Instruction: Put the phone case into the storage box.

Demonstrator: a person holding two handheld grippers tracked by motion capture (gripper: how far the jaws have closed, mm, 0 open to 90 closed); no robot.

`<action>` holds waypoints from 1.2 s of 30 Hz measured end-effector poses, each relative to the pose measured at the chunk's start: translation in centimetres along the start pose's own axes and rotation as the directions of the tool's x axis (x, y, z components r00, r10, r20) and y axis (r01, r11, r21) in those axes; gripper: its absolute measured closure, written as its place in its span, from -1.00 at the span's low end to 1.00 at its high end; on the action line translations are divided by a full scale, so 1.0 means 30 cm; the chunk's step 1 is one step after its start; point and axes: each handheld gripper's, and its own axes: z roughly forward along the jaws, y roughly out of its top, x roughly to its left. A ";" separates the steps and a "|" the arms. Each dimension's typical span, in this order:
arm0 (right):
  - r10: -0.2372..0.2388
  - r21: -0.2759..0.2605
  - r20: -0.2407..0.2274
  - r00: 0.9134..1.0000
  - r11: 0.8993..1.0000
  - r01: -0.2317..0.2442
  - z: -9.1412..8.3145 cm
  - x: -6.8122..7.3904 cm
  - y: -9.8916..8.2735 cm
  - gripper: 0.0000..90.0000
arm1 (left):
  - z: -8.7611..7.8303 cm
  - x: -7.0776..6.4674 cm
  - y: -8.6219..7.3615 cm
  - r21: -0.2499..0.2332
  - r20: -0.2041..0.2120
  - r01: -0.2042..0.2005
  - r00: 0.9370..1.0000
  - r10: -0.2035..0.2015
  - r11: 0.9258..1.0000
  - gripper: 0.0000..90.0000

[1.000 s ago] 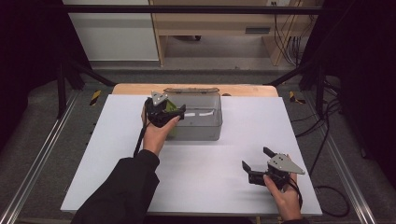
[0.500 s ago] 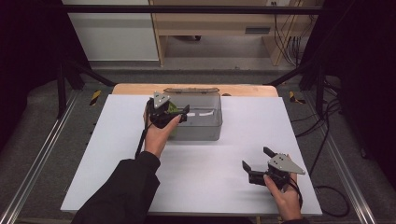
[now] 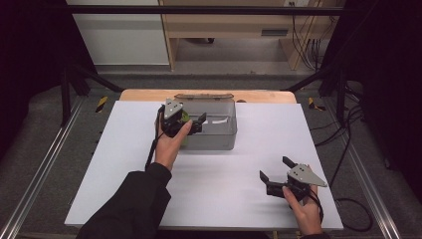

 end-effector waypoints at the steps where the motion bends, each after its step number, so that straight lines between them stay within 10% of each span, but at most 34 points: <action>1: 0.000 -0.001 0.000 1.000 1.000 0.000 0.000 0.000 0.000 -0.91 | -0.003 -0.001 0.001 -0.008 0.004 0.004 1.000 -0.004 1.000 -0.92; 36: -0.033 -0.083 -0.003 0.999 0.996 0.033 0.003 0.024 0.006 -0.94 | -0.137 -0.009 -0.029 -0.077 0.091 -0.024 0.995 0.031 0.997 -0.96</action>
